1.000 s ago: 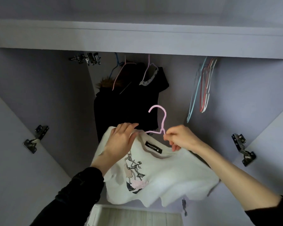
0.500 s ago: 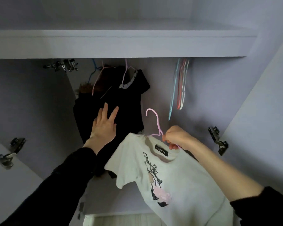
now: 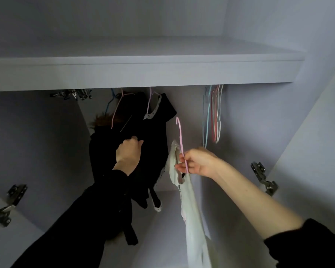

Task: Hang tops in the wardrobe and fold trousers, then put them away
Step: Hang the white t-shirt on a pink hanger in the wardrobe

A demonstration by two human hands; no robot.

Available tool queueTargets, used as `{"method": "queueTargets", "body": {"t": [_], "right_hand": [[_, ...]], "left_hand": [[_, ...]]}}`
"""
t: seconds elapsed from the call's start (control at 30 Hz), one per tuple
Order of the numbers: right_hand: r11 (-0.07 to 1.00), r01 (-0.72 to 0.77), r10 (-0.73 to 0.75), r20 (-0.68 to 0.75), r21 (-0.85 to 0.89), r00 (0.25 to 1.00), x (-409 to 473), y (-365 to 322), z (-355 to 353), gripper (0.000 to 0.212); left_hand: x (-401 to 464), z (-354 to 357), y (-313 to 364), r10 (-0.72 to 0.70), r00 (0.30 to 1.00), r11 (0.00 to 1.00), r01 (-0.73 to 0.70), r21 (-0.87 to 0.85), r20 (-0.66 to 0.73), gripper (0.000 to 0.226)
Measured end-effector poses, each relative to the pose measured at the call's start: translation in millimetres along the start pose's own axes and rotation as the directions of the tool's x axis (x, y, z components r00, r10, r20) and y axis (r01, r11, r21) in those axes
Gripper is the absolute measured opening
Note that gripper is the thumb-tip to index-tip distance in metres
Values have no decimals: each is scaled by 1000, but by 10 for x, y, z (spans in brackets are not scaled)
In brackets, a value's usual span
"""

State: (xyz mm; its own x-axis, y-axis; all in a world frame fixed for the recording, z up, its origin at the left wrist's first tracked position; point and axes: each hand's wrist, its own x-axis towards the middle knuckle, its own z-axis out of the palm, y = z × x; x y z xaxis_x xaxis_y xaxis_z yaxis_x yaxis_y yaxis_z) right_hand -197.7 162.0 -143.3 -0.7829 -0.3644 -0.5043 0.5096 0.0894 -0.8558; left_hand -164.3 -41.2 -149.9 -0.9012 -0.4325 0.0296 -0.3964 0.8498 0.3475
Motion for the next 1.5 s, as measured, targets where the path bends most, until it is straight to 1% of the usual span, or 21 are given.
{"method": "queueTargets", "body": {"t": [0.07,0.17,0.23,0.3,0.37,0.43,0.53,0.6,0.67,0.73,0.77,0.8,0.83,0.87,1.0,1.07,1.13,1.23,1.33,1.43,1.5], "right_hand": [[997,26,-24,-25,68,999,124,-71,39,22],[988,62,-56,-45,144,997,337,-140,83,22],[976,90,-81,-52,198,995,493,-170,103,22],[972,125,-118,-48,199,992,613,-199,164,25],[977,166,-162,-45,130,986,699,-239,264,31],[972,198,-193,-49,129,980,784,-300,371,28],[962,219,-222,-5,164,975,897,-429,514,33],[947,248,-260,32,206,965,960,-512,581,35],[926,278,-300,53,255,953,1018,-611,651,35],[910,309,-342,78,277,937,1073,-720,726,36],[902,323,-361,89,285,928,1091,-769,757,38],[893,335,-379,102,299,920,1107,-813,795,40],[884,344,-396,114,317,911,1121,-844,829,43],[877,353,-411,129,324,902,1133,-872,868,46],[866,369,-443,174,338,880,1192,-931,994,52],[866,370,-445,179,335,878,1236,-962,1027,54],[884,364,-426,182,295,886,1276,-990,1023,55],[892,371,-421,175,258,890,1341,-1053,1033,46],[894,358,-400,121,270,908,1447,-1108,1061,39],[917,352,-365,35,190,930,1533,-1061,1048,41],[913,376,-380,-4,157,925,1577,-973,1043,47]], "left_hand": [[101,-48,20,-38,999,999,37,22,39,33],[206,-77,-58,-74,993,997,76,-16,93,32],[211,-76,-149,-73,994,996,77,-55,80,32],[166,-47,-267,-78,997,996,78,-47,6,30],[95,-19,-397,-76,993,997,75,-8,-88,26],[37,-22,-489,-30,989,999,35,28,-147,25],[-51,-62,-503,26,973,986,13,166,-228,29],[-129,-103,-435,89,940,968,-5,250,-328,32],[-196,-183,-412,262,845,951,-144,274,-466,31],[-224,-282,-437,447,645,893,-284,348,-619,38],[-225,-338,-435,500,550,866,-313,389,-669,44],[-218,-410,-427,532,481,847,-325,422,-697,49],[-210,-483,-407,546,441,837,-324,441,-712,53],[-197,-556,-388,548,429,836,-315,450,-718,57],[-131,-768,-316,574,488,814,-246,527,-658,73],[-117,-792,-326,577,515,804,-224,550,-634,73],[-129,-769,-331,573,515,799,-180,574,-637,71],[-153,-767,-320,570,508,796,-148,587,-645,79],[-166,-800,-341,580,526,787,-162,596,-622,84],[-157,-831,-373,578,560,781,-167,602,-594,90],[-160,-849,-380,572,581,779,-163,606,-579,93]]}}
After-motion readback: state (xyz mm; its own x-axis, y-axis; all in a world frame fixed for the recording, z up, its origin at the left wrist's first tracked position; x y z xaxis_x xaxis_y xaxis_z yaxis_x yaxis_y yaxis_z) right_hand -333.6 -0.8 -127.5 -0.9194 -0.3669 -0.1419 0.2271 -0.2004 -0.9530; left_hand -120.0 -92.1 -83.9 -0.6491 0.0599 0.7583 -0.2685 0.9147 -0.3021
